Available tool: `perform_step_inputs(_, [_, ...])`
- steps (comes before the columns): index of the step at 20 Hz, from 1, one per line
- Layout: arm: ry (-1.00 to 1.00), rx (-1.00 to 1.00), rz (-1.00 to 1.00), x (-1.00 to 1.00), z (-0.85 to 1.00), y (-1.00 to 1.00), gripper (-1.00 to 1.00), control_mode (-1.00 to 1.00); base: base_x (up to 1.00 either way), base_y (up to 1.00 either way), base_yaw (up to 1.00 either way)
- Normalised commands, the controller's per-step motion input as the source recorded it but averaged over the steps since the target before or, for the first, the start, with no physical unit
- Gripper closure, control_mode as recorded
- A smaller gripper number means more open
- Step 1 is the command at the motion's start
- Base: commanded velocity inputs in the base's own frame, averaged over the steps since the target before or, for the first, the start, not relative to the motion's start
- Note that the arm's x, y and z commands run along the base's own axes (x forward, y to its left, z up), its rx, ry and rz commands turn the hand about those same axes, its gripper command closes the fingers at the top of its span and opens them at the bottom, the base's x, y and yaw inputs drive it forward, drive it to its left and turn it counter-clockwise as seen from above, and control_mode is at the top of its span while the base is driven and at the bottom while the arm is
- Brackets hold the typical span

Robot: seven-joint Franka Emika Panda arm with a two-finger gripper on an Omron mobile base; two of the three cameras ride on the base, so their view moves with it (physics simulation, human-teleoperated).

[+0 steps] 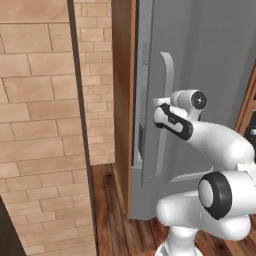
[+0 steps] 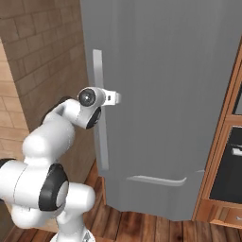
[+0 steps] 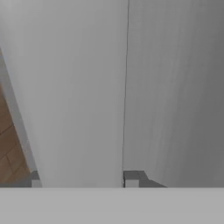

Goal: Retrieve the steak from the fridge and place it on the saucepan with marinade on the stove.

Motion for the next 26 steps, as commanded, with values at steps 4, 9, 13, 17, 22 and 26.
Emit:
perform_step_inputs(4, [0.06, 0.00, 0.02, -0.43, 0.00, -0.46, 1.00, -1.00, 0.00, 0.00, 0.00])
perform_step_inputs(9, [0.13, 0.00, 0.01, -0.27, 0.00, -0.40, 1.00, -1.00, 0.00, 0.00, 0.00])
perform_step_inputs(13, [0.15, 0.00, 0.03, -0.10, 0.00, -0.37, 1.00, -1.00, 0.00, 0.00, 0.00])
perform_step_inputs(17, [0.13, 0.00, 0.05, -0.14, 0.00, -0.43, 1.00, -1.00, 0.00, 0.00, 0.00])
perform_step_inputs(22, [0.02, 0.00, 0.05, -0.51, -0.05, -0.64, 1.00, -1.00, 0.00, 0.00, 0.00])
perform_step_inputs(26, [0.00, 0.00, 0.05, -0.68, -0.13, -0.73, 1.00, -1.00, 0.00, 0.00, 0.00])
